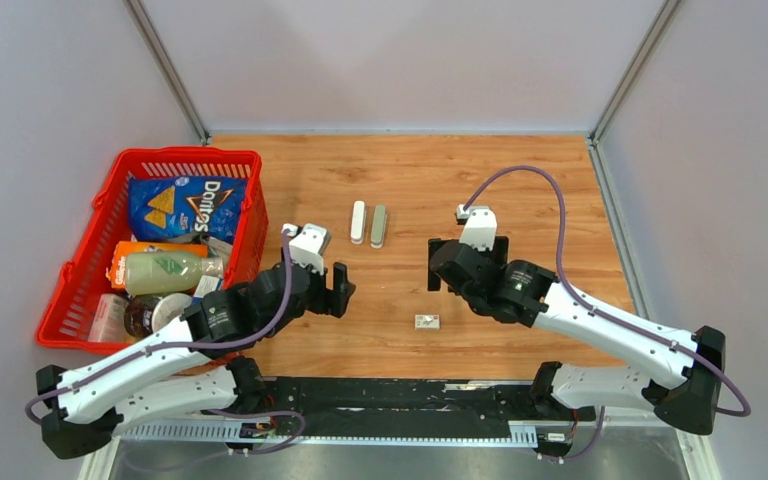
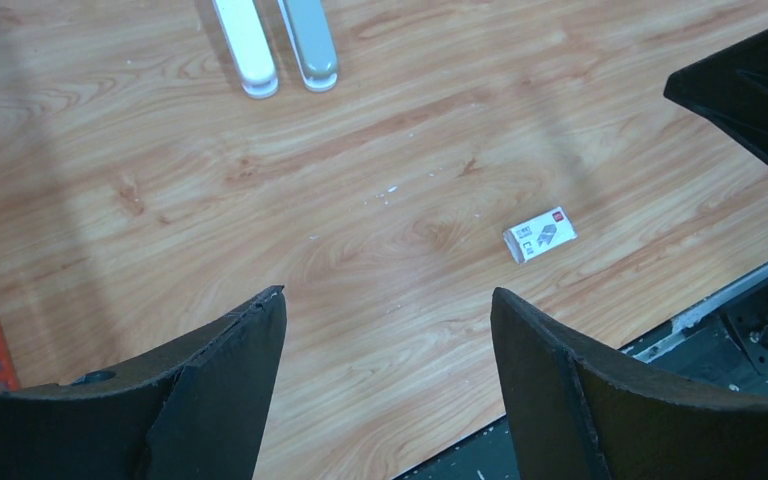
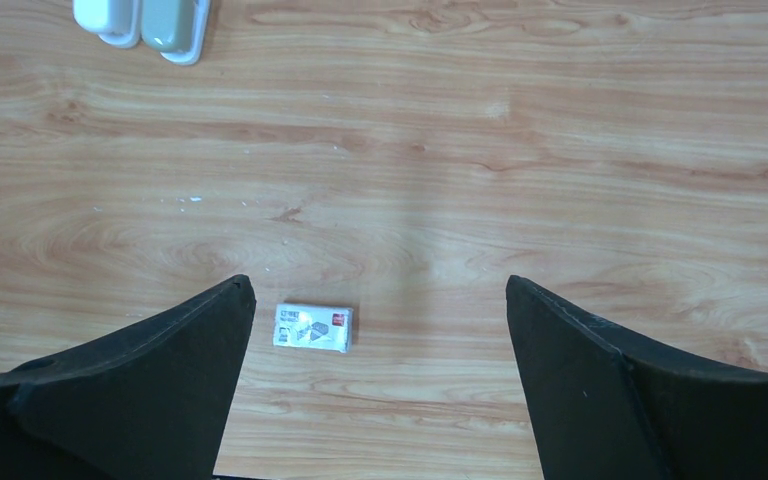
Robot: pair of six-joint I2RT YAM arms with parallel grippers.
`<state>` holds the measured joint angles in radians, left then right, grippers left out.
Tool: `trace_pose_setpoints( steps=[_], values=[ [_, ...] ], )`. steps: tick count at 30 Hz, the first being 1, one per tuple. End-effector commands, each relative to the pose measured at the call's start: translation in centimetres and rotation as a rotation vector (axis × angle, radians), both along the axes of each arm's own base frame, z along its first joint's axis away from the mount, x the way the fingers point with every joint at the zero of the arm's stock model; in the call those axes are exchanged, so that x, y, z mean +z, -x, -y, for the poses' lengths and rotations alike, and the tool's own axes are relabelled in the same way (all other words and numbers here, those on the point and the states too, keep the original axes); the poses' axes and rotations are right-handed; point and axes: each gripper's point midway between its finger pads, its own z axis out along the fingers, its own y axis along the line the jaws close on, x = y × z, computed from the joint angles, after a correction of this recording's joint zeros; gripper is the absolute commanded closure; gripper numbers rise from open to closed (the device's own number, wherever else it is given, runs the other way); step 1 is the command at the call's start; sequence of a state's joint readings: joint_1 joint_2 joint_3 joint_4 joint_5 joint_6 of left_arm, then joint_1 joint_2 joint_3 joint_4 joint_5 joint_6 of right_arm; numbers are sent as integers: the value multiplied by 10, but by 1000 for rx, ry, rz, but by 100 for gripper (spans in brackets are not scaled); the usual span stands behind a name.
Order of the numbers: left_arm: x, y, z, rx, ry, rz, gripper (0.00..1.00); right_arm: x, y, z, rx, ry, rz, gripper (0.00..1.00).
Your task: Unload the staples from the stapler
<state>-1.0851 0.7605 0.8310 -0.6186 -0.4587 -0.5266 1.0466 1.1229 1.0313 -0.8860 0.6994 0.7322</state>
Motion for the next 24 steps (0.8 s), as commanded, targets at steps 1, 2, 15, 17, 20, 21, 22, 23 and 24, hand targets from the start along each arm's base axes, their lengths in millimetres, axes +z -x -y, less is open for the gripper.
trace_pose_setpoints(
  steps=[1,2,15,17,20,21,22,23,24],
  values=[
    [22,1,-10,1,15,51,18,33,-12,-6,-9,-22,75,0],
    [26,1,-12,0,22,59,18,36,-13,-9,-4,-28,79,0],
    [51,2,-31,14,37,135,18,61,-32,-36,15,-32,116,0],
    [52,2,-31,13,42,139,18,61,-33,-38,14,-34,117,0],
    [53,3,-32,10,47,142,18,57,-32,-44,55,-42,123,0],
    [54,4,-33,11,50,145,18,55,-33,-48,71,-46,128,0],
    [56,4,-34,10,53,150,18,55,-34,-49,63,-42,127,0],
    [55,4,-34,8,56,148,18,54,-36,-47,42,-26,119,0],
    [56,5,-34,8,59,150,18,53,-37,-46,26,-13,111,0]
  ],
)
